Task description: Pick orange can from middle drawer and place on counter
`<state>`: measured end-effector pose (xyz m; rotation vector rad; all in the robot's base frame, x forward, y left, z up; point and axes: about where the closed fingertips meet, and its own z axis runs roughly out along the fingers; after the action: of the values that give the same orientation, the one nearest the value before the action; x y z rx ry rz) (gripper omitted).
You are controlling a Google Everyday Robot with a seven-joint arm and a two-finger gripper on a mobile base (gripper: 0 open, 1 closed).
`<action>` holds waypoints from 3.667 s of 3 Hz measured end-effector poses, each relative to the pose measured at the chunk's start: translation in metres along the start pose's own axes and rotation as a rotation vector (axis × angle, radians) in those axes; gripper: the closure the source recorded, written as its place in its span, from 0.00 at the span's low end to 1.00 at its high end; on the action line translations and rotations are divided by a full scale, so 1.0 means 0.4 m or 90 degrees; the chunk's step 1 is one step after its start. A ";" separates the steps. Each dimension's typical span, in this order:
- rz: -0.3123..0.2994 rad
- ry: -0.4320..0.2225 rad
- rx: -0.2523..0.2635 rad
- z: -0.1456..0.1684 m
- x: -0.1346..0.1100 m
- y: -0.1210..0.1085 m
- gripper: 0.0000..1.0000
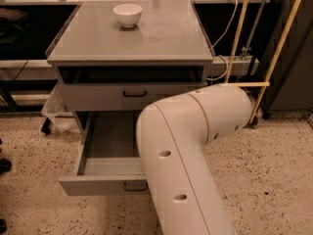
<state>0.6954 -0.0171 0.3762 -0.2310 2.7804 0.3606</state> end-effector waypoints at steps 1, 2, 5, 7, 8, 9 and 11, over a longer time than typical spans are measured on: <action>0.055 -0.112 0.044 -0.160 -0.123 0.067 1.00; 0.164 -0.262 0.090 -0.386 -0.252 0.072 1.00; 0.285 -0.467 0.180 -0.730 -0.277 -0.023 1.00; 0.330 -0.676 0.213 -1.060 -0.437 -0.088 1.00; 0.386 -0.777 0.241 -1.267 -0.536 -0.134 1.00; 0.410 -0.840 0.262 -1.439 -0.626 -0.102 1.00; 0.392 -0.851 0.262 -1.550 -0.796 0.029 1.00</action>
Offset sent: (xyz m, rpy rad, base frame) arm -0.1637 0.0017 0.4375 -0.1806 -0.8457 -0.5488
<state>0.8053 -0.1381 1.0536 0.7176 1.4568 0.0098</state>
